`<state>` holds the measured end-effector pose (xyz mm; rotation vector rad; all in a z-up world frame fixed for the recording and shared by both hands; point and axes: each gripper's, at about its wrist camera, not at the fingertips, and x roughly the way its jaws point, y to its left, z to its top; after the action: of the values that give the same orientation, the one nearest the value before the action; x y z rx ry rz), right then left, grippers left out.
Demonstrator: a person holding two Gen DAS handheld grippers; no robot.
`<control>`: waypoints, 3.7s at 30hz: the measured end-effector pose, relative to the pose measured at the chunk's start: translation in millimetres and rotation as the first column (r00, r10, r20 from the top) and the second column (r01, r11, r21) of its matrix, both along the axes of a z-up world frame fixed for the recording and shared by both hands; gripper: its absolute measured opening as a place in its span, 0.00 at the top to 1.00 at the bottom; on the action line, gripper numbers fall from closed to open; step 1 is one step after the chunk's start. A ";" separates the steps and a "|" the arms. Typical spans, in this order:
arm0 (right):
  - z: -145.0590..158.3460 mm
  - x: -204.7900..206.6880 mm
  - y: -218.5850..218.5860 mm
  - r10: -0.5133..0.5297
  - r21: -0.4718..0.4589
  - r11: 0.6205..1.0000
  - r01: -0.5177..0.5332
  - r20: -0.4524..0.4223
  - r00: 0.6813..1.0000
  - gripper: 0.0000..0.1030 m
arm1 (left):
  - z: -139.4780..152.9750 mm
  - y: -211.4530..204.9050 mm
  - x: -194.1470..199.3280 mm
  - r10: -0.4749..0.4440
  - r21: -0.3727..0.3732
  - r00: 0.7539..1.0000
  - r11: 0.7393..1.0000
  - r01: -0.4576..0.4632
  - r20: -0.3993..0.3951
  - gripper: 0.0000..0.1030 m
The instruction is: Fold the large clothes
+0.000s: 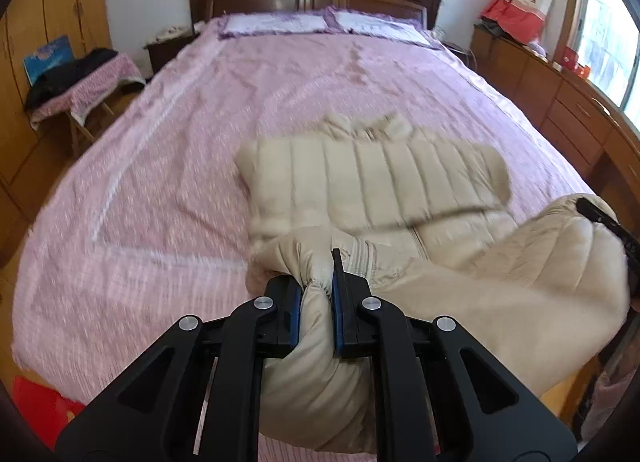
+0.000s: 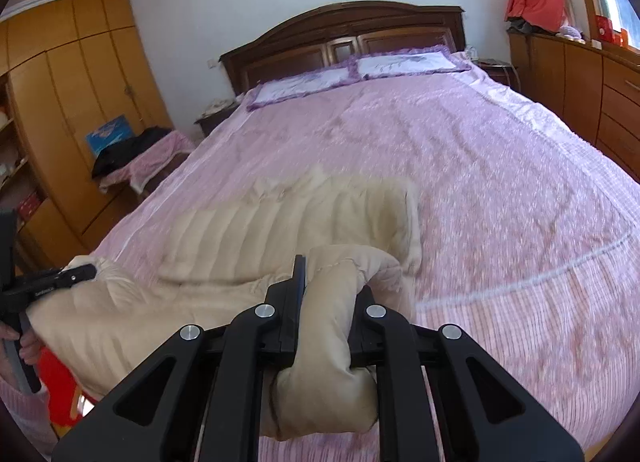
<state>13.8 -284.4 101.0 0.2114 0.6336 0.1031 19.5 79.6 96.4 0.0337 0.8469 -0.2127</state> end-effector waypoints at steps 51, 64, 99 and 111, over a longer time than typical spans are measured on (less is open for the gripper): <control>-72.5 40.0 -17.3 0.003 0.001 1.000 -0.003 -0.124 0.992 0.31 | -50.2 17.4 40.4 0.111 -0.020 0.994 0.994 -0.110 0.016 0.18; -78.1 35.8 -13.6 0.029 -0.007 1.000 -0.030 -0.131 0.991 0.30 | -78.2 17.3 30.0 0.084 -0.075 0.996 0.994 -0.085 -0.018 0.18; -42.7 204.7 -34.1 -0.119 -0.094 0.989 0.111 -0.083 0.989 0.97 | -31.4 14.2 219.1 0.204 -0.094 0.978 0.974 -0.208 -0.045 0.97; -101.7 234.6 -40.9 -0.141 -0.090 0.988 0.124 -0.222 0.965 0.81 | -91.5 10.8 266.9 0.248 -0.051 0.961 0.965 -0.256 -0.124 0.91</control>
<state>248.3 -325.3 -0.7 0.1935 0.8483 -0.0759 286.4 90.4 4.9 -0.1502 0.9508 -0.0024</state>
